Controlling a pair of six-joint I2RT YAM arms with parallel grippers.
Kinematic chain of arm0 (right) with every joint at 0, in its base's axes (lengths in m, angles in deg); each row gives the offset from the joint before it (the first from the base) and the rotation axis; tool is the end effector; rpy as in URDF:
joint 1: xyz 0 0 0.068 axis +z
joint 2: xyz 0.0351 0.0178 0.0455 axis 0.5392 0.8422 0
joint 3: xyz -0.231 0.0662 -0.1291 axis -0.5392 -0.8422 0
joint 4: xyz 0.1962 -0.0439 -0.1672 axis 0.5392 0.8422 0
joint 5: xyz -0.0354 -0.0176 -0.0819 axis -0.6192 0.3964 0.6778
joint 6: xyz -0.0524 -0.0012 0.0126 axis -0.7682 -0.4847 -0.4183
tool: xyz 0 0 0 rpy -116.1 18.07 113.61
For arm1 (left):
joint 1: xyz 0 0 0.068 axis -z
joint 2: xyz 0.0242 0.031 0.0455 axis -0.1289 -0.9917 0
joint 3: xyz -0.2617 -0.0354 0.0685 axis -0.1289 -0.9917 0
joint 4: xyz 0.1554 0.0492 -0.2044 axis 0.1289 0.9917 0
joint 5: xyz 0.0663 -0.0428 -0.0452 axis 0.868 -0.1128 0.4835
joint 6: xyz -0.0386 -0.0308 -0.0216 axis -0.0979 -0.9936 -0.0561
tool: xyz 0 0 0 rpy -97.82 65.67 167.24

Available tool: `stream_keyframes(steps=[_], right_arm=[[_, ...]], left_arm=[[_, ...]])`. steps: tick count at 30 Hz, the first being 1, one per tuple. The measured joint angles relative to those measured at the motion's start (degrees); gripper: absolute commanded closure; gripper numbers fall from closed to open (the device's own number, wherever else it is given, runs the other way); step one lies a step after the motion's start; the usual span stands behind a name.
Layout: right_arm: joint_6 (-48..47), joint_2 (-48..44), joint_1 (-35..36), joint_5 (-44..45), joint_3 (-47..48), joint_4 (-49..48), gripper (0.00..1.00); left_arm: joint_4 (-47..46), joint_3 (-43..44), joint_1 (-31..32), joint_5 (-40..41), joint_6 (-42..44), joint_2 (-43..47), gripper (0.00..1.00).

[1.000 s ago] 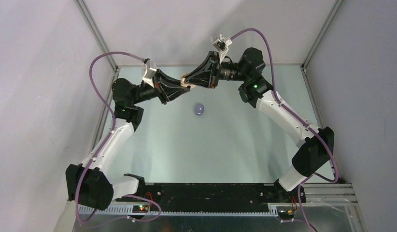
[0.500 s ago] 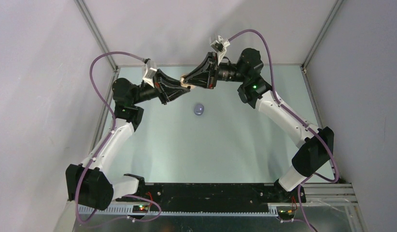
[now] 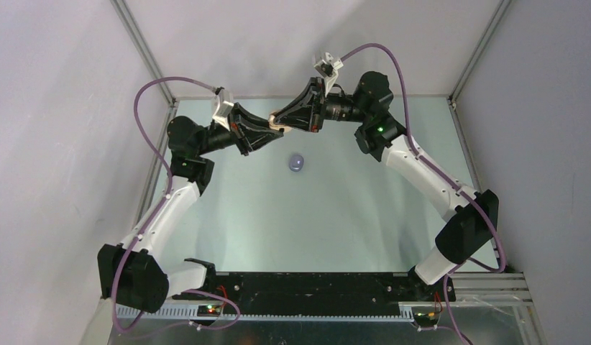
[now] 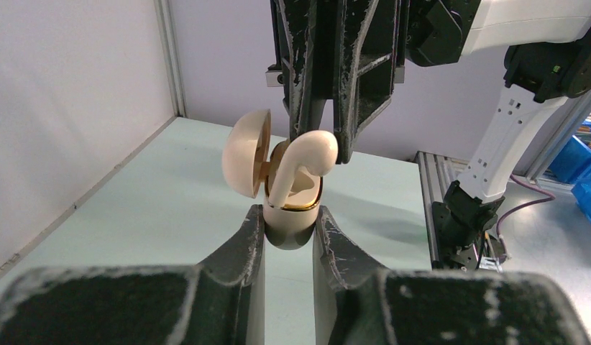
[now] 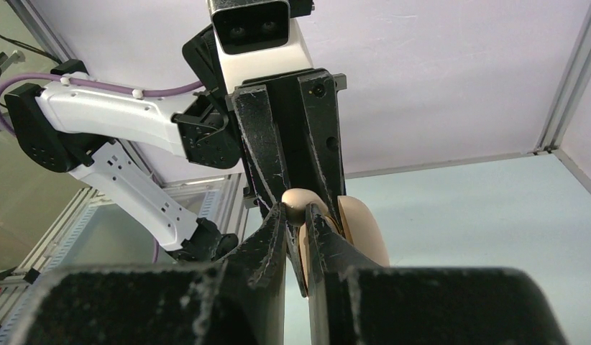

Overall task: Insert the wireless bluetooth earbuds into the charging case
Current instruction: Pick up the left earbud from the left side groove of the charging case.

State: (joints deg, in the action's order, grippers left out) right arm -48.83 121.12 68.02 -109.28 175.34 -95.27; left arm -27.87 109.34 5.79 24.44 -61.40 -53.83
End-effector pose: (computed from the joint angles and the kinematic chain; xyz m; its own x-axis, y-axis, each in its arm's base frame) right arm 0.2812 0.2351 0.4603 -0.1003 0.1685 -0.9806 -0.9949 -0.0259 0.0974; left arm 0.2469 -0.0902 0.4003 -0.0379 -0.1918 -0.9807 0.9740 0.2121 -0.0791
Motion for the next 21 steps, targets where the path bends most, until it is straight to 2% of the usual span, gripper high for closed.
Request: stream_keyframes(steps=[21], right_arm=[[-1.8,-1.9,-0.4,0.4,0.0,4.9,1.0]], left_arm=[[-0.1,0.0,0.0,0.1,0.6,0.4,1.0]])
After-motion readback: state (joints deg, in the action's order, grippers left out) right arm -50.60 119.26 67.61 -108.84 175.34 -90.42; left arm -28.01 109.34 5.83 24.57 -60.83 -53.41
